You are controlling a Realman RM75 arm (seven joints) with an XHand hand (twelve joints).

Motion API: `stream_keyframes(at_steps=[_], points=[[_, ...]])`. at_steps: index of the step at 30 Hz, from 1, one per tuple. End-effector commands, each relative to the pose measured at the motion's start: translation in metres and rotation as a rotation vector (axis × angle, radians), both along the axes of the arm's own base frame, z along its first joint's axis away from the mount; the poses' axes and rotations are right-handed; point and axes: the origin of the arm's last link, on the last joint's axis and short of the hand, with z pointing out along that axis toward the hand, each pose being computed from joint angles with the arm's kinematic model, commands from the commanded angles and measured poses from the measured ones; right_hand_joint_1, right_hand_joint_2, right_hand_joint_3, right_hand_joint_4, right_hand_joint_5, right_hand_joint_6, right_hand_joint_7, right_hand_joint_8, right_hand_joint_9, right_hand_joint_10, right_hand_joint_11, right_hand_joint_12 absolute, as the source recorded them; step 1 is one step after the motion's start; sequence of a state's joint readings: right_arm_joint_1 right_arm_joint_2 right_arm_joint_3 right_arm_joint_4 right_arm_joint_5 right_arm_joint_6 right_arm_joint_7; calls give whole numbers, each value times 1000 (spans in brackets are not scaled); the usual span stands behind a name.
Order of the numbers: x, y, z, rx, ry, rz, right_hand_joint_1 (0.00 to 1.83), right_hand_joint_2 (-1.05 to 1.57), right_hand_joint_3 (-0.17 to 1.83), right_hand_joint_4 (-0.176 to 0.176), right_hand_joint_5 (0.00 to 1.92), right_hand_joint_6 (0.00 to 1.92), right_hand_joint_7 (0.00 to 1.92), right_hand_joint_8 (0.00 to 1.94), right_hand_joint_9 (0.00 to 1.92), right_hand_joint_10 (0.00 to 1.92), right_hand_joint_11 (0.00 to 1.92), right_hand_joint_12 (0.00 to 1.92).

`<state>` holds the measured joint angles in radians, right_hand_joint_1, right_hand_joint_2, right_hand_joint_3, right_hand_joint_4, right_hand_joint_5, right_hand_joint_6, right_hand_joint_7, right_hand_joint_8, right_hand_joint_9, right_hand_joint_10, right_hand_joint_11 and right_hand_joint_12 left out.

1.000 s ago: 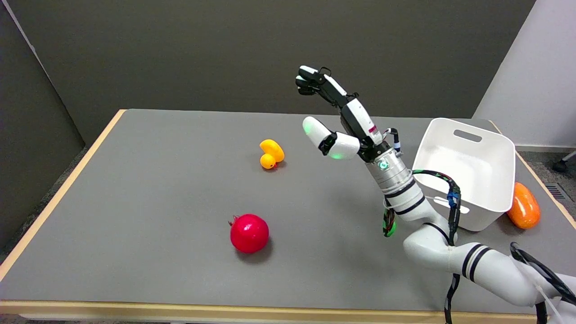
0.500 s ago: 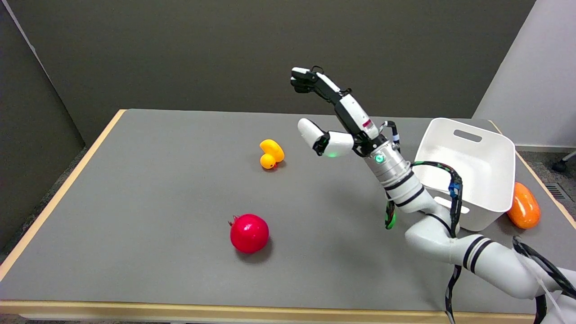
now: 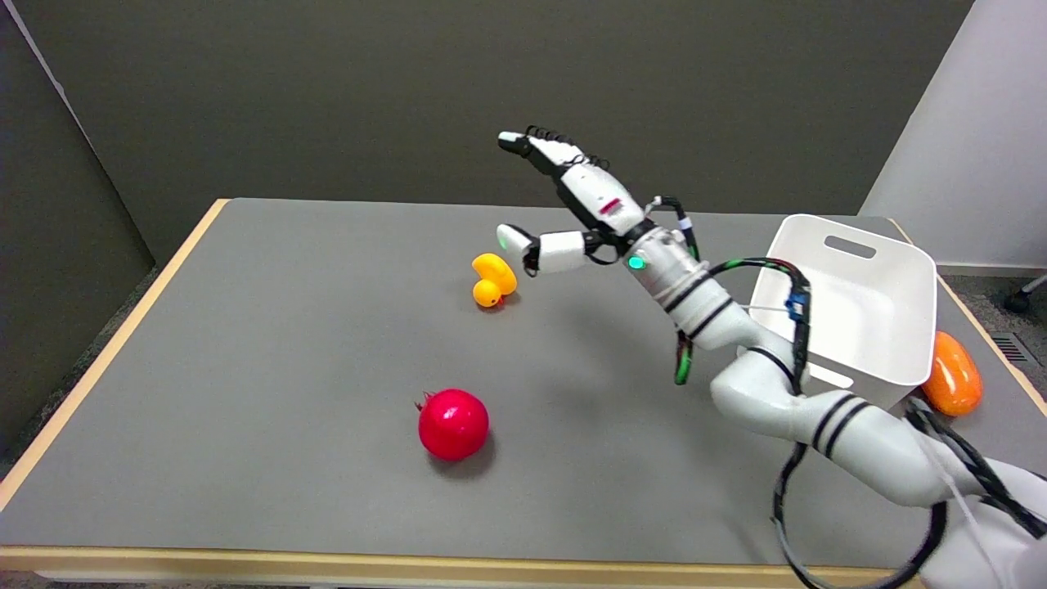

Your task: Pick up the yellow duck.

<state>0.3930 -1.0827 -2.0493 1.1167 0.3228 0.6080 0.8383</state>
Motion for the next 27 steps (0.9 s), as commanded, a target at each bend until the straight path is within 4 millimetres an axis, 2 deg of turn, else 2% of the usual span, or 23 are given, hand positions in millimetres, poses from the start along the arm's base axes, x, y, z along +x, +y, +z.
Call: stream_keyframes(at_steps=[1,2,4,8,22,27], points=[[-35,-67,-74,-85,378,-256,592,624,885,-66,119,350,153,320,51,698,-1,992],[-38,-67,-80,-73,393,-271,580,593,945,-75,94,403,129,389,49,702,-1,1028],[-43,-67,-87,-59,409,-288,591,622,869,-76,117,343,155,323,49,711,-1,1020],[-63,-63,-91,-53,411,-343,556,581,943,-79,73,398,114,400,44,703,-1,1032],[-95,-44,-81,-58,407,-416,540,598,942,-84,113,407,217,449,125,750,-1,1062],[-92,-44,-71,-86,381,-409,548,600,947,-82,121,412,225,454,130,753,-1,1064]])
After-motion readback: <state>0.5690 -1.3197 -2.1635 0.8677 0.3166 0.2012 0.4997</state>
